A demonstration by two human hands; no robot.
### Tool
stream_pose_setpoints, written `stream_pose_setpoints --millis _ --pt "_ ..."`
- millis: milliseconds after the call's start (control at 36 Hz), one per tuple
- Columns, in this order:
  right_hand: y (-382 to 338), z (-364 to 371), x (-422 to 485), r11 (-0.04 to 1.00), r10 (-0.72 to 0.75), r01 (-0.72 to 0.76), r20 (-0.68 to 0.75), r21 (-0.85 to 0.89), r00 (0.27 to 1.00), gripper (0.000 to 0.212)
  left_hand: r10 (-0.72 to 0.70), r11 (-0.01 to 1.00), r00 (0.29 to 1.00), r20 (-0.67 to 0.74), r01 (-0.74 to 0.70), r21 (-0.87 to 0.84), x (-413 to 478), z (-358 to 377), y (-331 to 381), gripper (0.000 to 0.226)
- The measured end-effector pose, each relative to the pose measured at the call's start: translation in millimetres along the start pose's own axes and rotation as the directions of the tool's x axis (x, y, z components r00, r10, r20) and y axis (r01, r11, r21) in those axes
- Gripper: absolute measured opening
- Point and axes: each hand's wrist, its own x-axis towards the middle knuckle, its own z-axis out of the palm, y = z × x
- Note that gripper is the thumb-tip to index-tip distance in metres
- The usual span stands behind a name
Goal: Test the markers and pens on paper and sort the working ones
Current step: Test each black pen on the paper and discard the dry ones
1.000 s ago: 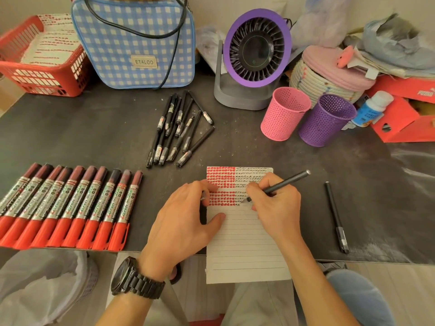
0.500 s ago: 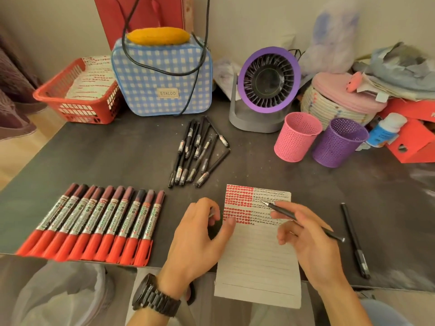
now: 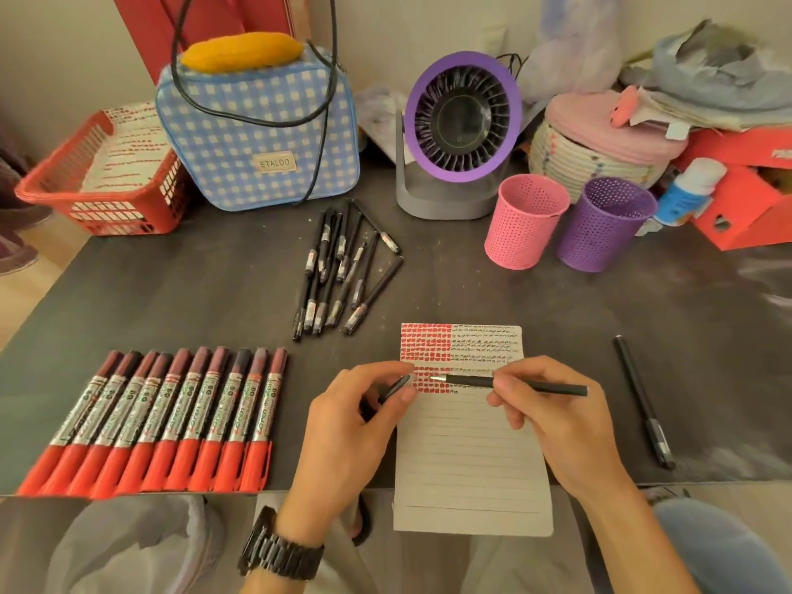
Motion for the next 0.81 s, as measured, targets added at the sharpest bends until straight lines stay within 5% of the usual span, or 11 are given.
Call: stream_pose_setpoints --millis 417,806 --pt "-7.4 3.5 -1.9 0.999 0.04 -0.04 -0.005 0.018 0.999 0.022 0.053 0.999 0.998 0.025 -0.053 0.004 1.0 -2.0 1.0 0.025" --pt "-12.1 14.5 -3.7 0.992 0.069 -0.061 0.07 -0.109 0.995 0.016 0.082 0.997 0.992 0.101 -0.083 0.006 -0.2 2.1 -2.6 0.027"
